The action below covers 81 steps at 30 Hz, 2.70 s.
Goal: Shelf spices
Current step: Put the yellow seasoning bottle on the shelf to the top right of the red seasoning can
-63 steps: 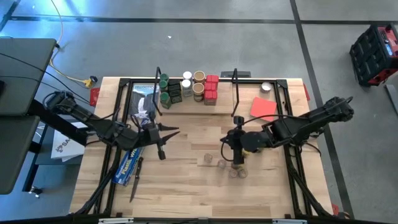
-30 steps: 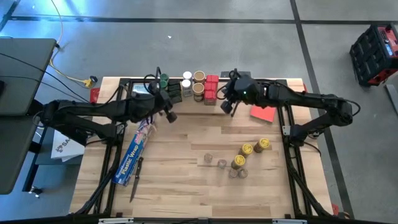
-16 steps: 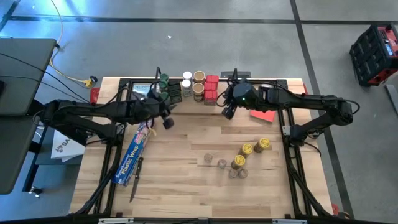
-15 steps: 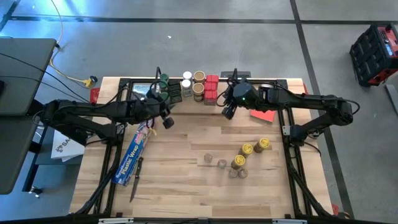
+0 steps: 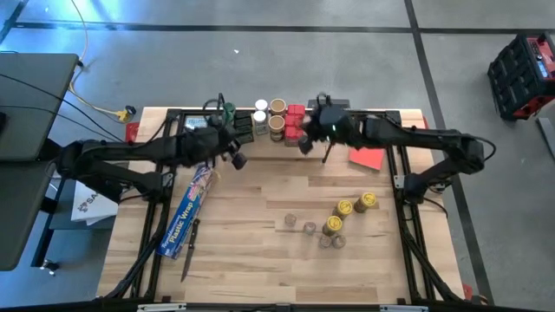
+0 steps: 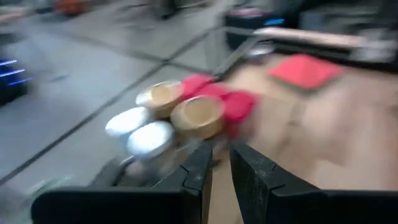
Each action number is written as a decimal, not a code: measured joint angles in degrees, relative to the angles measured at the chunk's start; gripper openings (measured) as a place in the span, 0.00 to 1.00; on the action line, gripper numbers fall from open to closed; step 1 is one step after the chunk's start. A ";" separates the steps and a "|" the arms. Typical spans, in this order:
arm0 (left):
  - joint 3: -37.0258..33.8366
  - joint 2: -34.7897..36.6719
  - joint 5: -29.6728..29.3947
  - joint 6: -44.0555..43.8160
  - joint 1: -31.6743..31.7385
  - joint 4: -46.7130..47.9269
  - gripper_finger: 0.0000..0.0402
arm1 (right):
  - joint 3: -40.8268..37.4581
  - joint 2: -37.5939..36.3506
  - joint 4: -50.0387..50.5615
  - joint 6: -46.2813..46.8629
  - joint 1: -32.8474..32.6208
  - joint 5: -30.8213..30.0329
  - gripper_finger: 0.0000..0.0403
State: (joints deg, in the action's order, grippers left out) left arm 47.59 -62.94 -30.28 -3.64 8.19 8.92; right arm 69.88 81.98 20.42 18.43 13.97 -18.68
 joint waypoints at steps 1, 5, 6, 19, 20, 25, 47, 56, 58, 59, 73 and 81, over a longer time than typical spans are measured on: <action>0.00 -0.02 6.05 1.71 2.00 -1.67 0.12 | 1.67 1.06 -0.29 -0.35 1.37 1.46 0.00; 0.00 -0.10 24.89 7.21 10.63 -8.56 0.08 | 11.51 7.31 2.00 -2.85 7.25 8.05 0.00; 0.00 -0.12 27.15 7.87 12.54 -10.08 0.06 | 14.87 9.69 4.07 -3.90 8.88 10.88 0.00; 0.00 -0.15 21.58 11.39 18.50 -12.10 0.00 | 60.12 43.39 46.57 -17.88 24.01 16.26 0.00; 0.00 -0.15 19.51 11.39 18.32 -11.41 0.00 | 61.70 45.08 47.08 -18.61 24.76 16.76 0.00; 0.00 -0.11 15.99 11.87 18.25 -9.94 0.00 | 64.60 49.33 48.27 -22.37 27.69 17.50 0.00; 0.00 -0.04 24.40 16.35 16.87 -14.27 0.00 | 54.46 10.38 59.59 -15.36 -5.13 8.00 0.00; -0.02 -0.37 30.16 14.45 15.22 -7.86 0.00 | 26.72 3.51 50.48 0.77 -22.93 9.07 0.00; -0.02 -0.58 31.34 15.09 14.16 -8.01 0.00 | 21.90 3.30 54.29 10.20 -25.33 10.28 0.00; -0.02 -0.59 31.30 15.30 13.80 -8.02 0.00 | 19.68 2.98 56.24 14.99 -25.97 10.35 0.00; -0.02 -0.59 30.97 11.37 9.40 -6.08 0.00 | -0.54 -2.47 67.10 24.84 -27.06 18.44 0.18; -0.02 -1.17 30.92 11.34 7.24 -5.35 0.00 | -12.92 -13.16 59.22 33.20 -26.87 23.76 0.60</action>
State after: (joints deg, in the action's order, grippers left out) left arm 47.57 -64.11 0.64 7.70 15.43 3.58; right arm 56.96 68.83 79.64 51.63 -12.91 5.08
